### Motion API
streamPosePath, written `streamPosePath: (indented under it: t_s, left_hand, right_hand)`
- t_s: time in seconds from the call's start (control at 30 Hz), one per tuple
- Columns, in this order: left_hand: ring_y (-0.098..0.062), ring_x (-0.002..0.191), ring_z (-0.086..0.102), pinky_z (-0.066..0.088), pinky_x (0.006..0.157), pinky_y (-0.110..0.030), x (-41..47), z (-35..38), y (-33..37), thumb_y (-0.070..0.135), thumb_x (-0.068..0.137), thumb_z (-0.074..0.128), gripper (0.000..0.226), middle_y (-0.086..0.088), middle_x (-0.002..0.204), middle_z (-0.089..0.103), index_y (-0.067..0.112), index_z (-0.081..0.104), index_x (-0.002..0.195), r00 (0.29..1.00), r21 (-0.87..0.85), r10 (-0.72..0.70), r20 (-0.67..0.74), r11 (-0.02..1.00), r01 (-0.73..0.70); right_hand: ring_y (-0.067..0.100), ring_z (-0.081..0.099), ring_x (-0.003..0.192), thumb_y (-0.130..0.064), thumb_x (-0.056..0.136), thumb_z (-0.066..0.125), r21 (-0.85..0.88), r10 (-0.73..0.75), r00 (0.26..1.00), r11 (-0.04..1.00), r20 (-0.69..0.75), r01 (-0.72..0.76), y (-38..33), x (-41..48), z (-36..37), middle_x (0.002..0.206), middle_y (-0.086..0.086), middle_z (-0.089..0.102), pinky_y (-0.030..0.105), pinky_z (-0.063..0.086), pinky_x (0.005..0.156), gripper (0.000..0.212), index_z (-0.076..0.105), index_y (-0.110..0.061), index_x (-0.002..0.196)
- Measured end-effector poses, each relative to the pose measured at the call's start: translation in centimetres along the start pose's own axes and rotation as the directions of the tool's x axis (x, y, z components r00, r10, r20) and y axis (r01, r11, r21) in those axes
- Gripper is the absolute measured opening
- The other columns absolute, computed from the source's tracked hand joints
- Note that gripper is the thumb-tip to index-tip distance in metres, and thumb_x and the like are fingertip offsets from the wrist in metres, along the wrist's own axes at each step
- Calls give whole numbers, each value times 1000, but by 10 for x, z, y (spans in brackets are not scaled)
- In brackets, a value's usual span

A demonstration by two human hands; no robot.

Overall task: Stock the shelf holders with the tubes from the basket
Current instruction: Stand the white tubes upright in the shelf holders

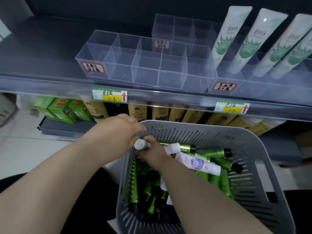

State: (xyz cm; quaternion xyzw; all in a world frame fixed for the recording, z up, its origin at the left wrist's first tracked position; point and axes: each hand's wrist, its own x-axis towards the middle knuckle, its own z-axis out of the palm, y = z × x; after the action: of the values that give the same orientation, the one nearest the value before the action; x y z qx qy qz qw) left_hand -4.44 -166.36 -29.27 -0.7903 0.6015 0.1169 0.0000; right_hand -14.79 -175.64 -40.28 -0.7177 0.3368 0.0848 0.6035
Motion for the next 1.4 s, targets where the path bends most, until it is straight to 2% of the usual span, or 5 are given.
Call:
streamPosePath:
  t_s: [0.27, 0.6, 0.77, 0.93, 1.4]
  left_hand:
    - [-12, 124, 40, 40, 99, -29, -8, 0, 14, 30, 96, 42, 40, 9, 131, 50, 32, 44, 136, 999, -52, 25, -31, 998, -27]
    - [-12, 118, 43, 45, 92, -35, -1, 10, 51, 31, 96, 41, 36, 9, 126, 51, 33, 48, 131, 995, -10, 54, 84, 999, -53]
    - [-16, 113, 47, 46, 91, -37, 4, 18, 60, 30, 96, 42, 34, 5, 120, 53, 33, 49, 130, 985, 3, 38, 169, 999, -39]
    - [-17, 111, 48, 46, 91, -36, 6, 22, 61, 31, 97, 42, 33, 3, 118, 54, 30, 50, 129, 967, 44, -4, 255, 999, -7]
    - [-22, 106, 54, 49, 87, -39, 22, 42, 67, 30, 96, 42, 38, -1, 123, 52, 32, 43, 135, 909, 119, -47, 414, 993, -3]
  right_hand:
    - [13, 63, 80, 6, 89, 53, 79, -66, 996, 994, -51, 70, 34, -62, -54, 105, 3, 61, 20, 53, 59, 41, 56, -29, 111]
    - [11, 60, 102, -4, 89, 43, -571, 234, 971, 792, -41, -214, 67, -144, -124, 108, -6, 65, 17, 45, 83, 42, 66, -38, 80]
    - [24, 51, 118, -22, 91, 51, -682, -28, 969, 715, -247, -154, 51, -103, -108, 135, 5, 49, 30, 44, 97, 37, 54, -24, 128]
    - [31, 40, 128, -27, 91, 54, -699, 97, 971, 679, -220, -226, 62, -47, -96, 145, 11, 32, 39, 37, 106, 55, 33, -17, 141]
    - [15, 52, 91, -32, 80, 71, -855, -6, 993, 510, -114, -95, 19, -132, -174, 93, -3, 50, 25, 42, 76, 24, 66, -20, 100]
